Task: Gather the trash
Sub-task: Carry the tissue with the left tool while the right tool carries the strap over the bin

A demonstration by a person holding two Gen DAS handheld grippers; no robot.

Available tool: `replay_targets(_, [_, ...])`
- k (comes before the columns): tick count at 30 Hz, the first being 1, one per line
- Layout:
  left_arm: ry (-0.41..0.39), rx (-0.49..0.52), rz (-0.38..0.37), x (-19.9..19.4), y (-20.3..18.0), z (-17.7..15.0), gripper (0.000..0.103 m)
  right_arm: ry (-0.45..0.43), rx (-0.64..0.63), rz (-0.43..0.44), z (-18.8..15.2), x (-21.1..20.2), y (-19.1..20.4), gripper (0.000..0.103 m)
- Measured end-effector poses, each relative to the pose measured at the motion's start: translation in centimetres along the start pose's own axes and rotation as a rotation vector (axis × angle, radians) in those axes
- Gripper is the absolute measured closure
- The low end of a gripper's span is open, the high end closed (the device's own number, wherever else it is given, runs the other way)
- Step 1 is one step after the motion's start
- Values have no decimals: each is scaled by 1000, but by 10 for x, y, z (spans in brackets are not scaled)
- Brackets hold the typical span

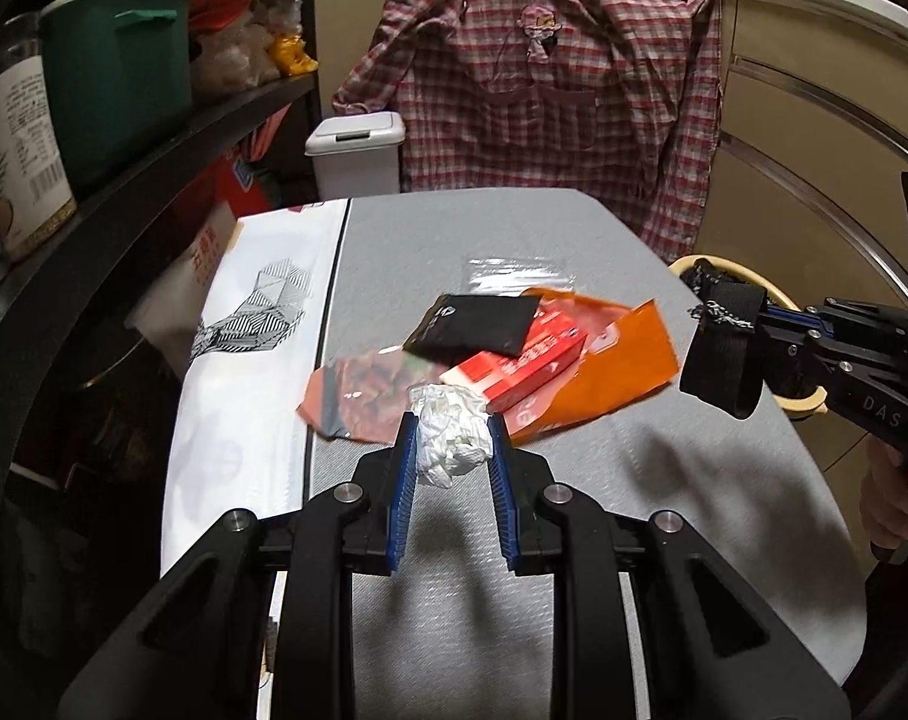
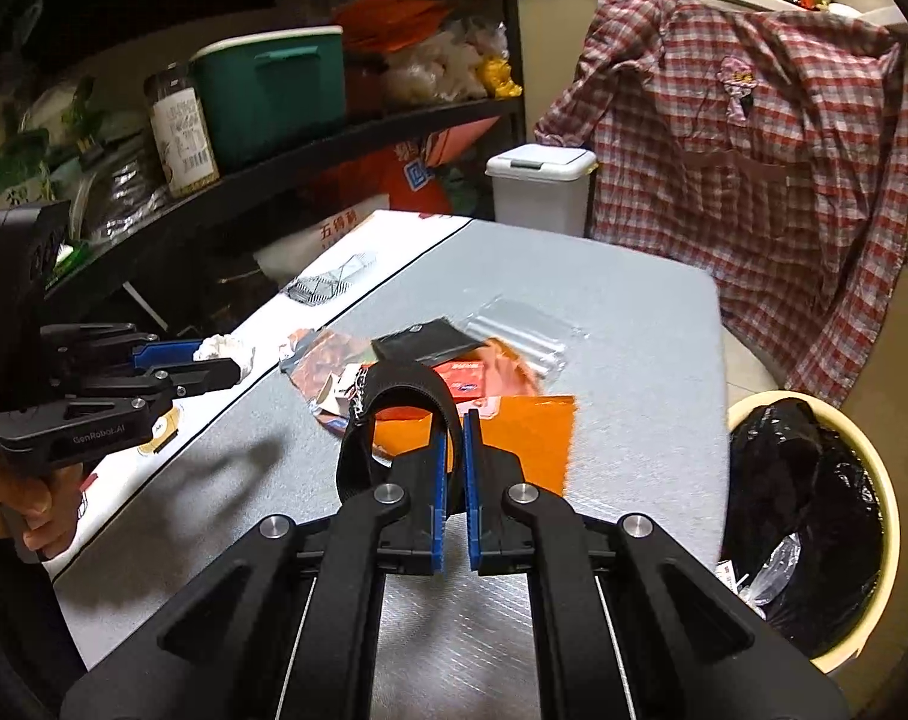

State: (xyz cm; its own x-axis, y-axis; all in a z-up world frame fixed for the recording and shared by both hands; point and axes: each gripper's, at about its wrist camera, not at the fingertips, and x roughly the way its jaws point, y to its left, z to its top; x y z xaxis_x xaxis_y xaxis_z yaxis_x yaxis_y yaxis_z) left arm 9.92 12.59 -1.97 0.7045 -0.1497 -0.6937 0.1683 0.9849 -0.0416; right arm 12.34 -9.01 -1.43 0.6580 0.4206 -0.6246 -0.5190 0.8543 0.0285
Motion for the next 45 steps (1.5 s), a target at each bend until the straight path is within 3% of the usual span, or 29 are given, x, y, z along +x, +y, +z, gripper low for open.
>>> replay_targets(25, [-91, -20, -47, -9, -46, 38, 80, -93, 108, -79, 4, -50, -59, 97])
replay_targets(39, [-165, 1, -61, -25, -70, 61, 80, -151, 220, -214, 15, -87, -126, 97])
replay_targets(45, [-213, 62, -17, -40, -86, 76, 80, -197, 254, -293, 21, -109, -155, 97])
